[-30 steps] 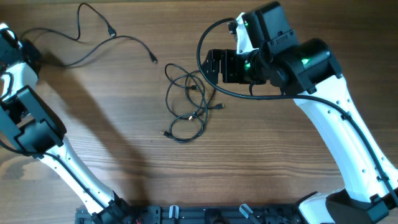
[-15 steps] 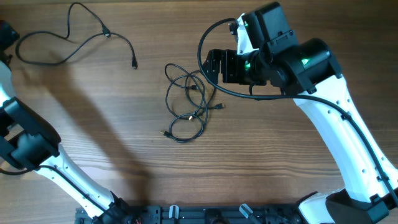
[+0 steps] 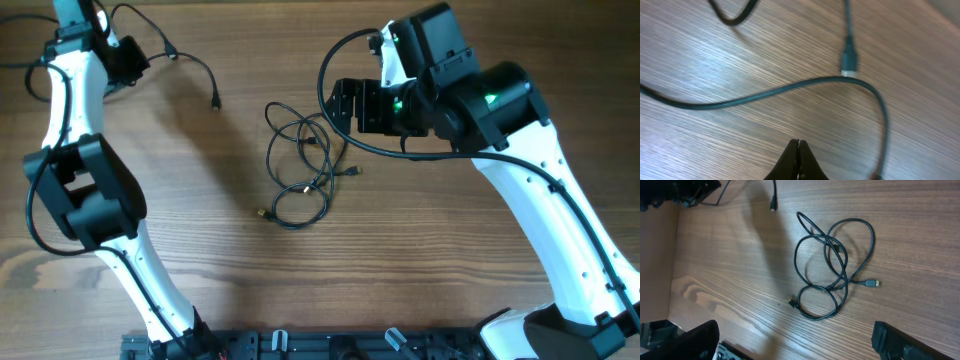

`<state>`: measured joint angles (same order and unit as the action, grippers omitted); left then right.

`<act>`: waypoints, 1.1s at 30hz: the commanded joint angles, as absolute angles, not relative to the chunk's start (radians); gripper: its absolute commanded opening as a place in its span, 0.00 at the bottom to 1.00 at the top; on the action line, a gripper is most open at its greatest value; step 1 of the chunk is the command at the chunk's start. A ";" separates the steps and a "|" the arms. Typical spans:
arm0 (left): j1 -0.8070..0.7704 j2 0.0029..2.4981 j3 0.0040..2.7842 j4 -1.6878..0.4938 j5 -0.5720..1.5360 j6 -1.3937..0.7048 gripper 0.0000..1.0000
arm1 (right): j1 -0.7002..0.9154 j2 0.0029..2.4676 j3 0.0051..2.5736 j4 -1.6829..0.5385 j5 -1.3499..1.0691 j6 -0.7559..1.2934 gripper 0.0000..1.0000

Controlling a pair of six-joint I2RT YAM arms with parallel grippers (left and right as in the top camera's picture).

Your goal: Untangle cables

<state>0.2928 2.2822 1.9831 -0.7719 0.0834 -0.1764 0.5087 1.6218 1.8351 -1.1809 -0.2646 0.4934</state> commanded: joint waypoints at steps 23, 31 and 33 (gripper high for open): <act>0.450 2.482 2.124 -0.303 -0.026 -0.052 0.04 | 0.511 1.633 1.839 -1.222 -0.262 0.525 1.00; 0.441 2.484 2.165 -0.597 -0.019 -0.053 1.00 | 0.511 1.633 1.839 -1.229 -0.263 0.524 1.00; 0.440 2.484 2.165 -0.680 -0.018 -0.053 1.00 | 0.511 1.633 1.839 -1.233 -0.263 0.523 1.00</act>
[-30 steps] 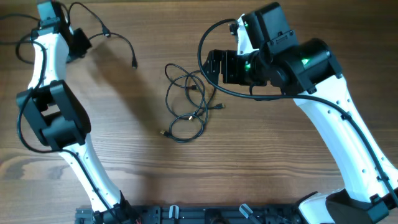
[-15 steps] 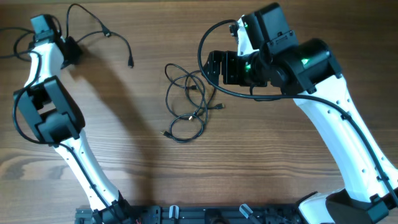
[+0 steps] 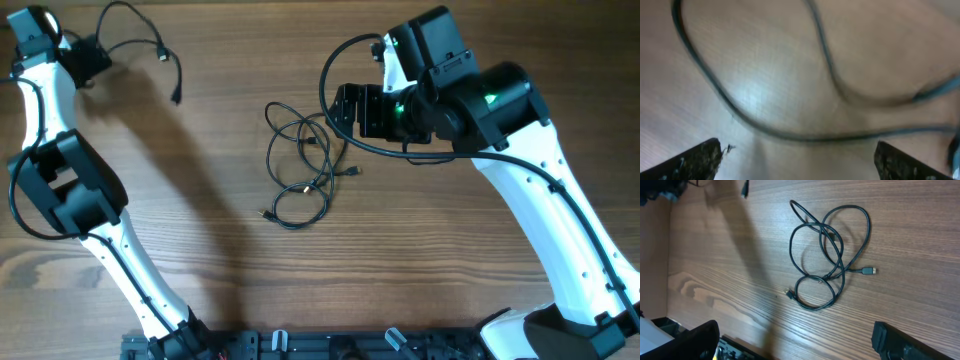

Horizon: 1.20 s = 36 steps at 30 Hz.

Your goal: Untangle cables

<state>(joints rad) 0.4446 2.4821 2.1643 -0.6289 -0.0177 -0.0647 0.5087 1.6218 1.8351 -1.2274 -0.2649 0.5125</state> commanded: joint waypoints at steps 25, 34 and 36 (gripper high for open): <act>0.192 2.501 2.103 -1.017 -0.062 -0.060 0.04 | 0.511 1.633 1.839 -1.270 -0.262 0.523 1.00; 0.202 2.489 2.096 -1.030 -0.062 -0.061 0.04 | 0.511 1.633 1.839 -1.272 -0.263 0.524 1.00; 0.202 2.436 2.096 -1.025 0.007 -0.064 0.04 | 0.511 1.633 1.839 -1.279 -0.262 0.523 1.00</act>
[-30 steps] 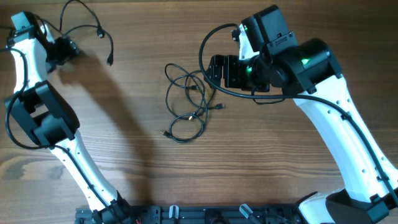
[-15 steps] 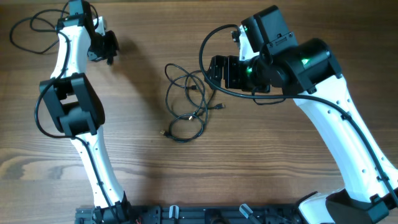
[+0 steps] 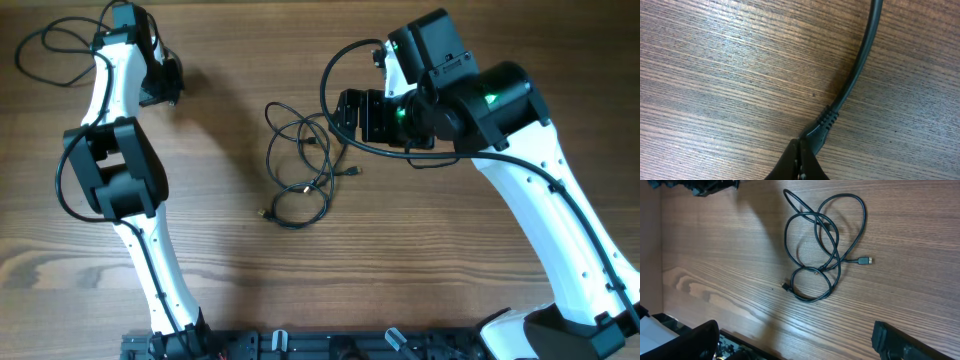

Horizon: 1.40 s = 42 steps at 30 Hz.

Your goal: Untangle cables

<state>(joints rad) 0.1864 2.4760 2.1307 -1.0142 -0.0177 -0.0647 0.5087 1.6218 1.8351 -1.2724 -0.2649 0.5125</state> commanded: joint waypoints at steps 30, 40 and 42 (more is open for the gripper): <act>0.210 2.450 1.930 -0.645 0.216 0.003 0.04 | 0.511 1.633 1.839 -1.295 -0.262 0.500 1.00; 0.186 2.454 1.930 -0.402 0.299 -0.008 0.06 | 0.511 1.633 1.839 -1.295 -0.263 0.503 1.00; 0.187 2.454 1.930 -0.385 0.282 -0.008 0.12 | 0.511 1.633 1.839 -1.296 -0.263 0.527 1.00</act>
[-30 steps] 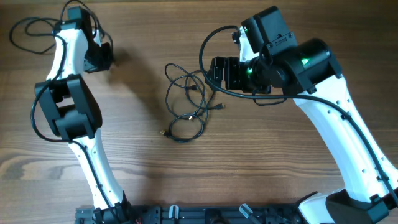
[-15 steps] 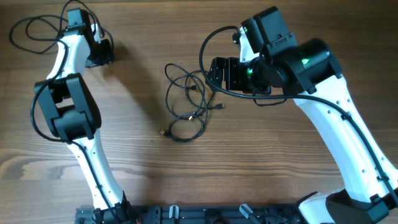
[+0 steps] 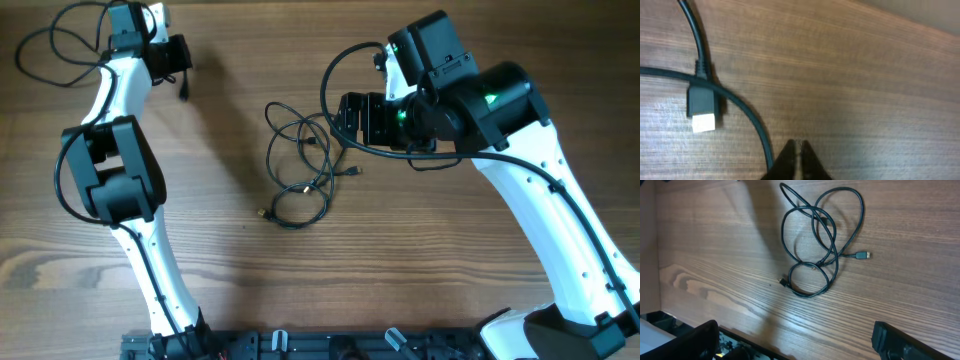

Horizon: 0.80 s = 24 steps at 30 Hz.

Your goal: Untangle cables

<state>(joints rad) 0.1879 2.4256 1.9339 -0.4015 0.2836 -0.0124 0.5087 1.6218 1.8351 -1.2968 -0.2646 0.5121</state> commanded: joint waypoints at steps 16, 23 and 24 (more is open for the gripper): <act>-0.033 1.915 1.931 -1.219 0.685 -0.159 1.00 | 0.339 1.612 1.842 -1.322 -0.097 0.550 1.00; -0.358 1.917 1.829 -1.291 0.014 -0.164 0.90 | 0.205 1.613 1.841 -1.446 -0.113 0.493 1.00; -0.382 1.917 1.797 -1.249 0.009 -0.164 0.89 | 0.204 1.613 1.841 -1.454 -0.113 0.493 1.00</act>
<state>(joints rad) -0.3241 1.9133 1.8671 -1.3090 0.2058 -0.1761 0.2012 1.6215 1.8351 -1.4403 -0.1219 0.5186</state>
